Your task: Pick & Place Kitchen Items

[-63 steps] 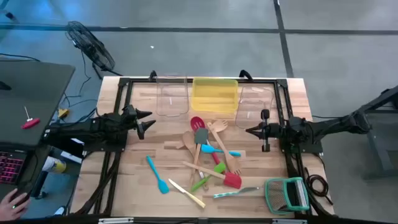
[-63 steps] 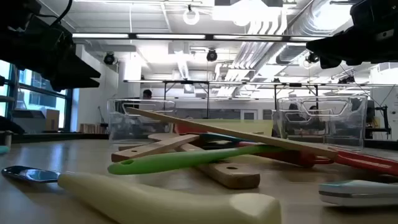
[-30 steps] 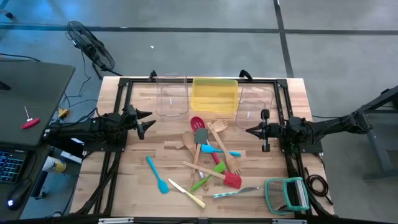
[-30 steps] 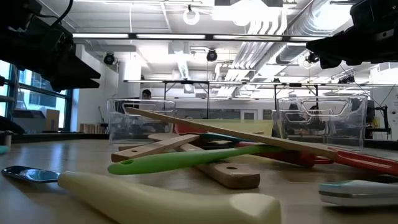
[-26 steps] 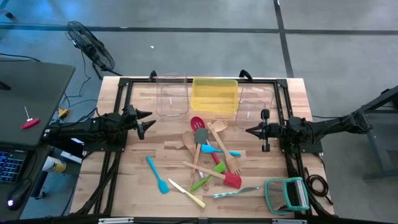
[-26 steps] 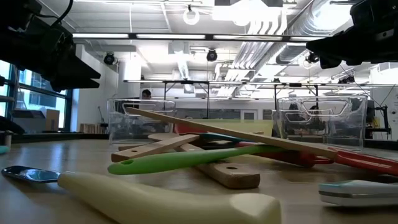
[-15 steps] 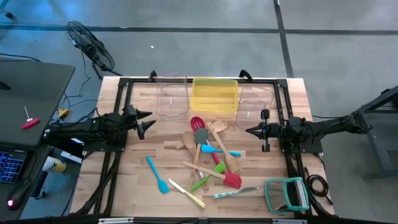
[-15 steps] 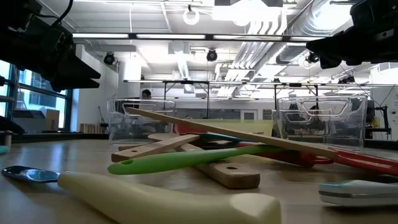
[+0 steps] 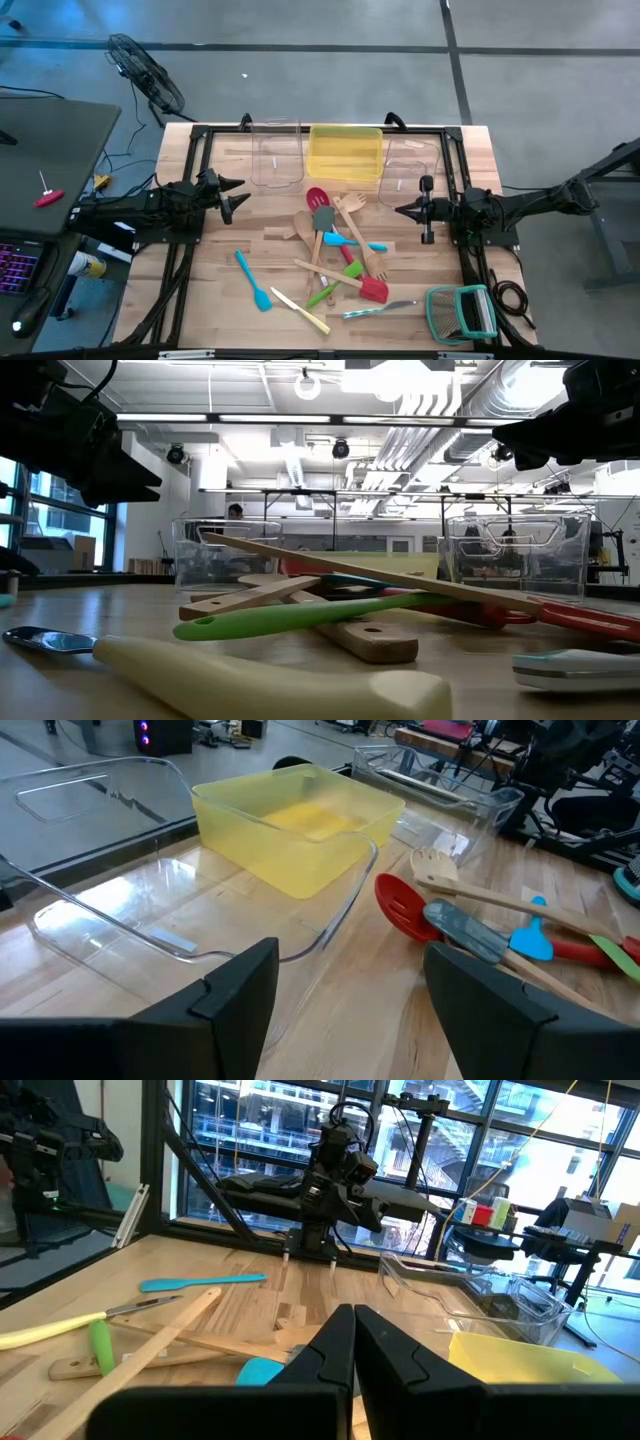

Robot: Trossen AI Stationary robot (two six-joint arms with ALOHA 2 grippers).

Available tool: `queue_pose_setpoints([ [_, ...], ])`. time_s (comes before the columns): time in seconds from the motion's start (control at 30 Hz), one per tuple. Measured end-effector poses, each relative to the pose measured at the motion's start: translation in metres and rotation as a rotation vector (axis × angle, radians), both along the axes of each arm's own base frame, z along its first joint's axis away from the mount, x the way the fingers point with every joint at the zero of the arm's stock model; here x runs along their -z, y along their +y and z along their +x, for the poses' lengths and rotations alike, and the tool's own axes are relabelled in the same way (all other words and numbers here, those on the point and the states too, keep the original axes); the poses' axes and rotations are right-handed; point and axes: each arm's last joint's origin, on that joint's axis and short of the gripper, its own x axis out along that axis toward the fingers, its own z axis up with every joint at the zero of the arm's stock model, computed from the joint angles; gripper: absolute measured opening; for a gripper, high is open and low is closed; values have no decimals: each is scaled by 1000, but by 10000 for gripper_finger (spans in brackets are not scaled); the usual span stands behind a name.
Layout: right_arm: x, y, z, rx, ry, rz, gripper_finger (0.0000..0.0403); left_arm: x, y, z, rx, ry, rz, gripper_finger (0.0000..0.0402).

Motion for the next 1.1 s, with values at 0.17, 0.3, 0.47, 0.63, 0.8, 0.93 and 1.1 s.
queue_pose_setpoints([
  [0.17,0,0,0,0,0,0,4,0,0,0,0,0,0,246],
  [0.3,-1,0,0,8,-15,-23,4,-1,0,0,0,-9,0,246],
  [0.47,-4,1,0,-40,-43,83,4,-3,0,1,2,-47,-4,246],
  [0.63,-5,1,0,-50,-46,216,4,-5,-1,2,17,-86,-64,246],
  [0.8,-2,3,0,-129,-12,288,4,-6,-1,2,22,-113,-78,246],
  [0.93,-2,4,0,-158,1,283,4,-9,-1,3,33,-139,-78,246],
  [1.1,-1,3,0,-132,5,353,4,-9,-1,3,16,-146,-72,246],
])
